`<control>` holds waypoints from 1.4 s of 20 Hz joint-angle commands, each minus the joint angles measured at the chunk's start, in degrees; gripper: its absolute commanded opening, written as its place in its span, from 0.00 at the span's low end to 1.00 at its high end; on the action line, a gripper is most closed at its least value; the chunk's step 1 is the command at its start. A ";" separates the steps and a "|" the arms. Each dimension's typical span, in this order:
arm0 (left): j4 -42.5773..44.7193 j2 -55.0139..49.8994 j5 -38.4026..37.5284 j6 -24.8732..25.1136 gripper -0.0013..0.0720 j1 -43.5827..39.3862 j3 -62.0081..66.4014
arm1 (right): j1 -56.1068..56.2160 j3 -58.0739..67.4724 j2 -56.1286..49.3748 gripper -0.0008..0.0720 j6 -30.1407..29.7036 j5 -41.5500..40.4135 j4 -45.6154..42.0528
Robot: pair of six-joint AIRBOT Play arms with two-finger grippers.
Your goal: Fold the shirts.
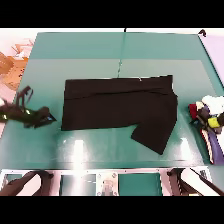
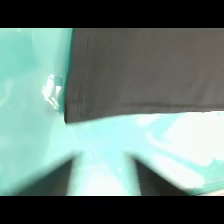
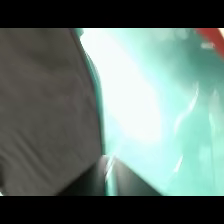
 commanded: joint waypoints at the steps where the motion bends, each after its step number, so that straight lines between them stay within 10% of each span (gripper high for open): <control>1: -8.46 9.03 10.05 -0.85 0.72 0.02 -15.89 | -1.11 -12.13 8.50 0.46 0.96 -3.30 1.55; 11: -24.65 8.90 47.71 -3.06 0.72 -19.26 -28.35 | -0.37 -24.55 6.25 0.47 -2.67 -13.57 13.70; 20: -34.45 -0.52 47.74 -0.92 0.71 -19.98 -27.41 | -0.39 -25.99 1.44 0.47 -9.01 -15.63 23.76; 23: -34.42 -0.61 47.41 -0.20 0.36 -19.98 -26.38 | -0.39 -26.05 1.44 0.46 -9.66 -15.61 24.70; 25: -34.49 -0.61 47.34 1.20 0.35 -19.98 -26.03 | -0.39 -26.12 1.44 0.46 -11.13 -15.52 27.02; 28: -34.38 -0.61 47.04 2.05 0.06 -19.98 -26.03 | 0.70 -26.12 1.44 0.34 -11.39 -15.39 28.72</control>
